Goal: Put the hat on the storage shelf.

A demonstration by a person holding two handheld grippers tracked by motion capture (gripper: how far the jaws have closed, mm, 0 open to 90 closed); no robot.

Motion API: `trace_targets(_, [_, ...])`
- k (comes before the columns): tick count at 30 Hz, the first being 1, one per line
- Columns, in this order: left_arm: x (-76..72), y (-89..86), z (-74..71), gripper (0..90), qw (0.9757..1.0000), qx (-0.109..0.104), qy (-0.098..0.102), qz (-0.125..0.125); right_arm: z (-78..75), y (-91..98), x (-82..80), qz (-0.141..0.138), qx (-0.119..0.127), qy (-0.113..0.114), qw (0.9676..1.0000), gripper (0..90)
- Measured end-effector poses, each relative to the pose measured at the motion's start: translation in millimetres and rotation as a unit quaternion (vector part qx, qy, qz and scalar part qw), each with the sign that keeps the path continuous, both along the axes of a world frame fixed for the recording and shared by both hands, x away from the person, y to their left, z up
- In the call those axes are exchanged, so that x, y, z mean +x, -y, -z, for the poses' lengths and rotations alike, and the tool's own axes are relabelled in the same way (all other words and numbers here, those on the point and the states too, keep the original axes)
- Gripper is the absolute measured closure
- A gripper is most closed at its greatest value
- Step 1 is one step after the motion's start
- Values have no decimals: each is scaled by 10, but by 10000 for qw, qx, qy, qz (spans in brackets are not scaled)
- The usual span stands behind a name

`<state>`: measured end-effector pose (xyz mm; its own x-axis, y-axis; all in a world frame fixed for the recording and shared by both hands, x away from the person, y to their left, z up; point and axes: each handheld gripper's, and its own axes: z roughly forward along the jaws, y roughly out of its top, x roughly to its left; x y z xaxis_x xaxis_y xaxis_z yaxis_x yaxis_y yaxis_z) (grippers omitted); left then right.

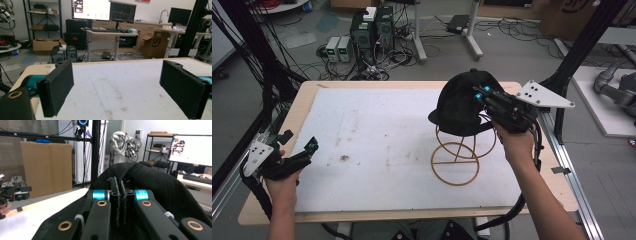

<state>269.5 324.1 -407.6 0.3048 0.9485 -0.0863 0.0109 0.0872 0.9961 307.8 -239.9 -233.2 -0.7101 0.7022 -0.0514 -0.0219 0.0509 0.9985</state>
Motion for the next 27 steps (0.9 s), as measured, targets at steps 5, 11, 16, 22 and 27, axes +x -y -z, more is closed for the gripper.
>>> trace_targets(5, [-1,-1,2,122,10000,13,-17,5,79,32,-58,-30,24,-49,10000,881])
trace_targets(11, [3,6,3,122,10000,7,-11,11,198,56,-117,-33,-42,-126,9999,876])
trace_targets(16, [1,2,4,123,10000,11,-20,15,272,61,-126,-57,-60,-190,9998,873])
trace_targets(22, [5,7,6,122,10000,1,-14,10,343,55,-162,-38,-73,-221,9997,800])
trace_targets(27, [3,6,5,122,10000,3,-15,10,304,62,-204,-38,53,-50,10000,604])
